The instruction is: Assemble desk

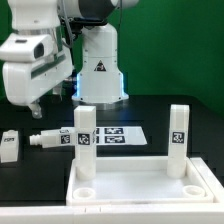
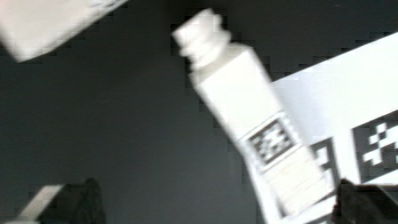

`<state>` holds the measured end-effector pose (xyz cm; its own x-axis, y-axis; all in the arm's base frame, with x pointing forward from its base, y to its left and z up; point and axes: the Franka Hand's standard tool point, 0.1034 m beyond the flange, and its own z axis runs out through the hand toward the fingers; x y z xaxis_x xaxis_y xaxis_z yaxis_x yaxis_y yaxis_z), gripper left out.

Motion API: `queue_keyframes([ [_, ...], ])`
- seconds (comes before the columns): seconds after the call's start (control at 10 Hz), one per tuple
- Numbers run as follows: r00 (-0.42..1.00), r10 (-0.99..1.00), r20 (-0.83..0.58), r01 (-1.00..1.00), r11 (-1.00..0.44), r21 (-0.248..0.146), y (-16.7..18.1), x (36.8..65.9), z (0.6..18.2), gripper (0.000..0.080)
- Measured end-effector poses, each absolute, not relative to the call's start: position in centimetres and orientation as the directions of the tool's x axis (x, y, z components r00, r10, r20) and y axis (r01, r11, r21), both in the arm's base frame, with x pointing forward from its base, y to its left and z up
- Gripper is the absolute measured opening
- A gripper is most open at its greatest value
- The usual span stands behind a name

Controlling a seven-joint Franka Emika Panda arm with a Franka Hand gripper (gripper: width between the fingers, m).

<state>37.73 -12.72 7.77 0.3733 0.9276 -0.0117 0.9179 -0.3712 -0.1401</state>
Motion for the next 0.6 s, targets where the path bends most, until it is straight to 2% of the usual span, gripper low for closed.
queue_keyframes([
  [0.2, 0.379, 0.925, -0.029, 0.908, -0.377, -0.182, -12.4, 36.5, 5.6, 0.0649],
  [0.3, 0.387, 0.921, -0.034, 0.906, -0.387, -0.17, -12.5, 36.0, 4.6, 0.0649],
  [0.6, 0.391, 0.919, -0.056, 0.901, -0.395, -0.182, -13.6, 34.9, 2.8, 0.0649],
])
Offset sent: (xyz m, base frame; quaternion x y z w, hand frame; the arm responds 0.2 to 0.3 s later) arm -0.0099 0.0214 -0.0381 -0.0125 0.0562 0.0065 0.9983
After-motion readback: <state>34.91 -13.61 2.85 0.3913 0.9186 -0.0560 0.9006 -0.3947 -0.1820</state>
